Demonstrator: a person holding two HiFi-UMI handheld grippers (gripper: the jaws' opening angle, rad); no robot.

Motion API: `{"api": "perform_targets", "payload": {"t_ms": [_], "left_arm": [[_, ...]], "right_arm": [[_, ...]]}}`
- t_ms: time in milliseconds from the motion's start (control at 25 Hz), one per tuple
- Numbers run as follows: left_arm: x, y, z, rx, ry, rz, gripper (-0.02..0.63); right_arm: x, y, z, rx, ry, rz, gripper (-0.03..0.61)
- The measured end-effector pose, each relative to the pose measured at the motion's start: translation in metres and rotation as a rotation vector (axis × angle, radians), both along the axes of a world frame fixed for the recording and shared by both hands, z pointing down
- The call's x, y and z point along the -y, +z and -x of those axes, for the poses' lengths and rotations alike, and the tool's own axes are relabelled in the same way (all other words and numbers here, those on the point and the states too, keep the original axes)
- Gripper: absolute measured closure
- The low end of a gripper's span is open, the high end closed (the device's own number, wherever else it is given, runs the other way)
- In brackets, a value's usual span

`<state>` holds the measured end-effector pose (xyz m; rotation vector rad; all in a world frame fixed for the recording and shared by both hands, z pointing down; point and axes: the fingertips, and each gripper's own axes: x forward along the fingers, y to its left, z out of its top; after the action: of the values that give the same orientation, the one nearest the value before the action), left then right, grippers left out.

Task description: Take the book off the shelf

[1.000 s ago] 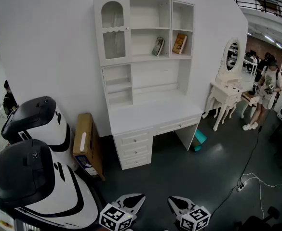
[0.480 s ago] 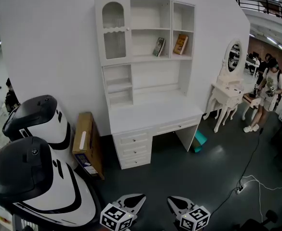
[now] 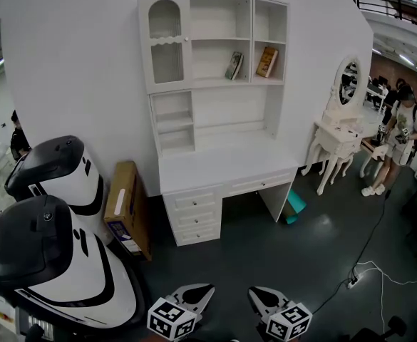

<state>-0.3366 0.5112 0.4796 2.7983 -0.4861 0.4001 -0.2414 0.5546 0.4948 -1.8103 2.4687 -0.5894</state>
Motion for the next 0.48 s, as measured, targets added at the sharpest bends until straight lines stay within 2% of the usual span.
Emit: {"api": "perform_targets", "payload": {"t_ms": [280, 480], "left_arm": [[-0.018, 0.006, -0.030, -0.006, -0.019, 0.031, 0.603], [-0.028, 0.011, -0.049, 0.015, -0.028, 0.022, 0.603]], "right_arm": [[-0.015, 0.006, -0.031, 0.013, -0.020, 0.002, 0.549], [-0.027, 0.015, -0.053, 0.003, -0.034, 0.024, 0.549]]}}
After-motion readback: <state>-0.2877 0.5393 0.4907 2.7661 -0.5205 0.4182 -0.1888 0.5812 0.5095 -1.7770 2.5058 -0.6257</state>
